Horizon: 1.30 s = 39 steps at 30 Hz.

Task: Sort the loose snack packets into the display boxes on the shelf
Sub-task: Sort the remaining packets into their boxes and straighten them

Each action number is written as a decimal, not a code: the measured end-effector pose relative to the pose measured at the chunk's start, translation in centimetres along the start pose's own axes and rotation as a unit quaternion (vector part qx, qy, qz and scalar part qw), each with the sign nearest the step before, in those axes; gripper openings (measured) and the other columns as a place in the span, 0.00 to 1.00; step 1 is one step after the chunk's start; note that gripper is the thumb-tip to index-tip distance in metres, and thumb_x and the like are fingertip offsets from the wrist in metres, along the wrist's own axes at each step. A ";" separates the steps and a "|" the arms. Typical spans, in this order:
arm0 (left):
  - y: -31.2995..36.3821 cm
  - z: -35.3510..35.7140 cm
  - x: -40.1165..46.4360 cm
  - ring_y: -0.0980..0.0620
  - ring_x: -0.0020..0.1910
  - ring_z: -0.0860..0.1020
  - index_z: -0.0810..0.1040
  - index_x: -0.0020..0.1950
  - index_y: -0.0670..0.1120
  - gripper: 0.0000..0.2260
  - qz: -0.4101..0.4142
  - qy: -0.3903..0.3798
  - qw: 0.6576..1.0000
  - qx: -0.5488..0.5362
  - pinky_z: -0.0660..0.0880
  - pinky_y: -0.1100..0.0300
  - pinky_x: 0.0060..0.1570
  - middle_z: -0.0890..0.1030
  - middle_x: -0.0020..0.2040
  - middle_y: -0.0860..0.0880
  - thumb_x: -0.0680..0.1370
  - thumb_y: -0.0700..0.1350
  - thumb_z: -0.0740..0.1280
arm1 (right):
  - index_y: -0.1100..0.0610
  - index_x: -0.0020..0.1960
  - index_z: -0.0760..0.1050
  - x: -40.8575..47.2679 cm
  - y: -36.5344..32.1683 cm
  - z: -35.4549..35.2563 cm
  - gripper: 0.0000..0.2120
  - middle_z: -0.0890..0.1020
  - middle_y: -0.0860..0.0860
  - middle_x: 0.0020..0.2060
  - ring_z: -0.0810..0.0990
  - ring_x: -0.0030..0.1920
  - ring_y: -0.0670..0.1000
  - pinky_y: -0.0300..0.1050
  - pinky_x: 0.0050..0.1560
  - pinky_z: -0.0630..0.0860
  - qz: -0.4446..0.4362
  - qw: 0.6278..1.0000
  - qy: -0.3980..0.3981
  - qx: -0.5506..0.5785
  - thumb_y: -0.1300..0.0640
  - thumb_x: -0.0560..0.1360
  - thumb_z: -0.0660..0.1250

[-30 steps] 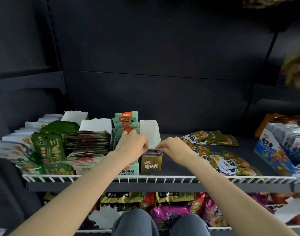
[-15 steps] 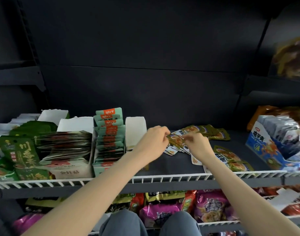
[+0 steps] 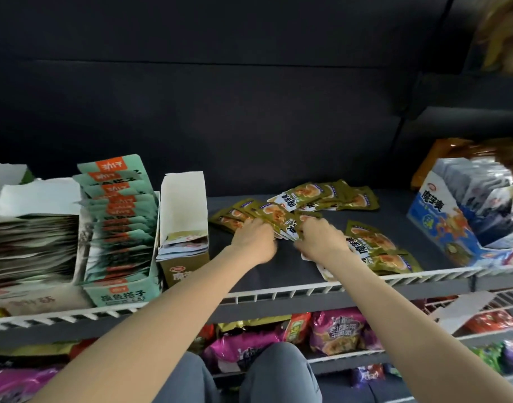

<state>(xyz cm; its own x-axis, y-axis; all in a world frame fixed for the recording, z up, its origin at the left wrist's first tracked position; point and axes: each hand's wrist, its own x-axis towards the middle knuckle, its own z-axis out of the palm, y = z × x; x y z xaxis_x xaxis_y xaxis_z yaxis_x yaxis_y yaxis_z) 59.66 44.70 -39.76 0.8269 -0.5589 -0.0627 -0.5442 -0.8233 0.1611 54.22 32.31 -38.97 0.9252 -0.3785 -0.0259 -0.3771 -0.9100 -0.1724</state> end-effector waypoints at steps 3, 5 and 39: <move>-0.4 0.1 0.3 0.42 0.66 0.66 0.71 0.67 0.39 0.18 -0.003 0.029 0.999 -0.044 0.66 0.51 0.63 0.69 0.67 0.41 0.80 0.47 0.59 | 0.62 0.59 0.73 -0.2 -0.9 -0.2 0.13 0.77 0.59 0.58 0.75 0.60 0.60 0.50 0.53 0.73 -0.027 0.997 0.022 -0.064 0.63 0.75 0.63; -0.7 0.3 0.1 0.42 0.66 0.66 0.71 0.66 0.40 0.18 0.001 0.024 0.998 -0.053 0.67 0.51 0.63 0.70 0.67 0.42 0.80 0.47 0.60 | 0.63 0.58 0.74 -0.5 -1.2 -0.3 0.12 0.78 0.59 0.57 0.76 0.59 0.61 0.49 0.53 0.74 -0.043 0.995 0.028 -0.091 0.66 0.75 0.63; -5.0 -9.2 -9.4 0.50 0.54 0.77 0.63 0.69 0.45 0.27 -0.069 0.242 0.904 -0.346 0.70 0.61 0.50 0.76 0.58 0.46 0.74 0.41 0.70 | 0.50 0.58 0.77 -5.6 -7.5 -6.3 0.15 0.84 0.49 0.45 0.82 0.42 0.52 0.52 0.41 0.81 -0.152 0.887 0.155 0.407 0.62 0.74 0.66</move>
<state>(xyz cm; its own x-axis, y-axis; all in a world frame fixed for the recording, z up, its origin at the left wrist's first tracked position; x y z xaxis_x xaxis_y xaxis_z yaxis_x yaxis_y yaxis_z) 55.96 55.00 -30.88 0.9364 -0.2085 0.2823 -0.3508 -0.5293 0.7725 51.59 40.24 -31.30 0.8755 -0.2792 0.3944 0.1604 -0.6020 -0.7822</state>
